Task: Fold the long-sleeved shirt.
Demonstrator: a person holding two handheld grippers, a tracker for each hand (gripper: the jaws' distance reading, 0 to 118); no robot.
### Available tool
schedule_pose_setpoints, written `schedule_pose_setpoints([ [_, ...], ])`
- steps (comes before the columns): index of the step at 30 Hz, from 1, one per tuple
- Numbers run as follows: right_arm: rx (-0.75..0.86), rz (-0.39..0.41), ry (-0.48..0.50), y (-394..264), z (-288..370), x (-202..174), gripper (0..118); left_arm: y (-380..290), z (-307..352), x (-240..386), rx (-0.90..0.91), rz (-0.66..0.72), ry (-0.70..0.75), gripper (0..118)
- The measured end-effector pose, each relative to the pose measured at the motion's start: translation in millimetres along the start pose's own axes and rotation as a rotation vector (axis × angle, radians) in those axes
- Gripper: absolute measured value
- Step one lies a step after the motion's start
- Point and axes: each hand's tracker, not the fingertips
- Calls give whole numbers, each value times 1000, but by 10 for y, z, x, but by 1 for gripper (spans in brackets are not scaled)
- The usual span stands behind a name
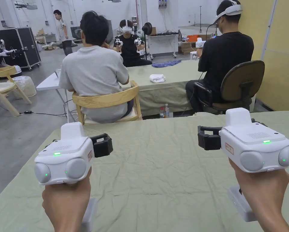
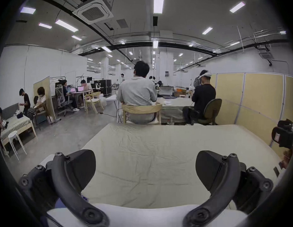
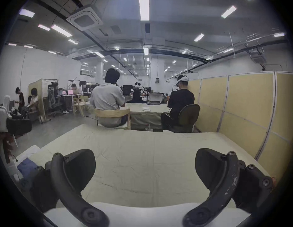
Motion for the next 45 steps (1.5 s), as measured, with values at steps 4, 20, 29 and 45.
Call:
schedule_pose_setpoints([
  [4, 7, -7, 8, -2, -10, 21, 118, -9, -1, -9, -5, -8, -1, 118],
  [20, -6, -16, -2, -39, -2, 49, 118, -82, -45, -44, -20, 2, -17, 118],
  [29, 1, -16, 1, -11, 17, 33, 118, -62, -39, -55, -8, 5, -41, 118],
  [45, -2, -6, 4, 16, 48, 15, 118, -73, -4, -101, -12, 10, -46, 118],
])
